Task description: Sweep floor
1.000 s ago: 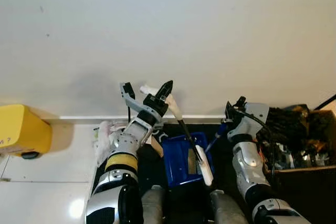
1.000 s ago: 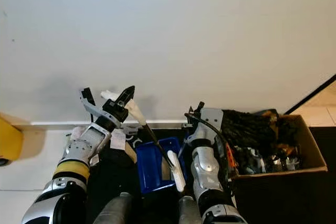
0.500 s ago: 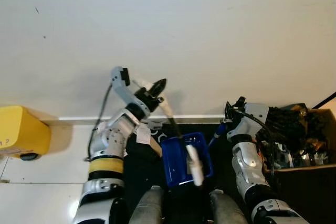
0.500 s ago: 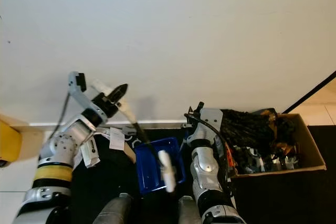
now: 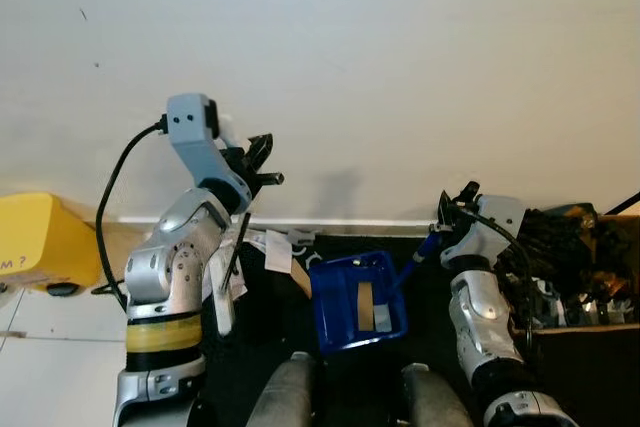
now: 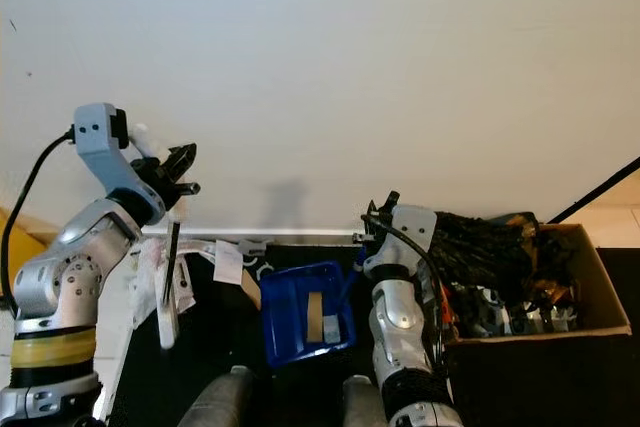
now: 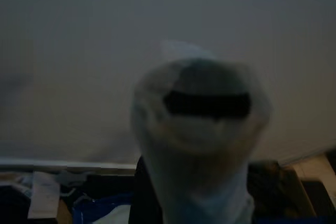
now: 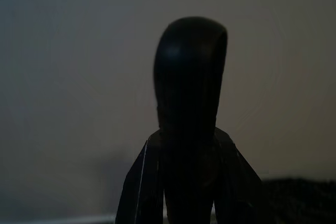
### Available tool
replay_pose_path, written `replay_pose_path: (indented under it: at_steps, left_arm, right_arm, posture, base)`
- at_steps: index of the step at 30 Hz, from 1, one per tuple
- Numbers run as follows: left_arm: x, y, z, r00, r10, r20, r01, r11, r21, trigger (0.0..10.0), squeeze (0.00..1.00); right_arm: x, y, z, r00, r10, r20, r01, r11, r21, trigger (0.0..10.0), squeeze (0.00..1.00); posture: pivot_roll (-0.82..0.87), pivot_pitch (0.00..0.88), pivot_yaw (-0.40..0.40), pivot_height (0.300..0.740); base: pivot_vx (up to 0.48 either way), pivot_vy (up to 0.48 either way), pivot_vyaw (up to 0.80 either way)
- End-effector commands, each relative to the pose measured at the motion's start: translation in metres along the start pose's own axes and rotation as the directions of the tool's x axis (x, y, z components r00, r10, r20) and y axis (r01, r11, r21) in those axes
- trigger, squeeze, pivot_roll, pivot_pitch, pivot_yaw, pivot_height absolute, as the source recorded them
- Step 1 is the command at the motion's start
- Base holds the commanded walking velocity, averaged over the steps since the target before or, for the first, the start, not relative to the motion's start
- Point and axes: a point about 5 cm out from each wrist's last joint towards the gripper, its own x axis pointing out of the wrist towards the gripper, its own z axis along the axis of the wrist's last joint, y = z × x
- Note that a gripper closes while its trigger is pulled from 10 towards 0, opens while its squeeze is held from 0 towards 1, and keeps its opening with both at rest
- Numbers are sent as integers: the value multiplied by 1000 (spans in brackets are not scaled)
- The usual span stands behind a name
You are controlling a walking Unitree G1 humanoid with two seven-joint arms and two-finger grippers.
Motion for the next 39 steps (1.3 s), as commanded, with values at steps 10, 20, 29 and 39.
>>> replay_pose_path:
  at_steps: [10, 20, 29, 39]
  left_arm:
    - [-11, 2, -21, 996, 54, -74, -61, 994, -96, 10000, 0]
    - [-5, 5, -27, 987, 28, -159, -20, 999, 49, 10000, 0]
    - [1, 3, -29, 990, 7, -139, 14, 989, 148, 10000, 0]
    - [14, -8, -33, 997, -12, -81, 31, 972, 232, 10000, 0]
  right_arm:
    - [12, 0, 43, 995, -36, 96, 32, 999, 40, 10000, 0]
    - [6, -5, 56, 998, 27, 48, -31, 996, 83, 10000, 0]
    - [6, -6, 60, 999, -5, 40, 1, 994, 107, 10000, 0]
    - [0, -3, 71, 999, 42, 19, -44, 992, 115, 10000, 0]
  posture:
    - [103, 79, 74, 740]
    - [81, 23, 82, 740]
    - [77, 6, 111, 740]
    - [26, 51, 76, 740]
  base:
    - [0, 0, 0]
    - [0, 0, 0]
    - [0, 0, 0]
    - [0, 0, 0]
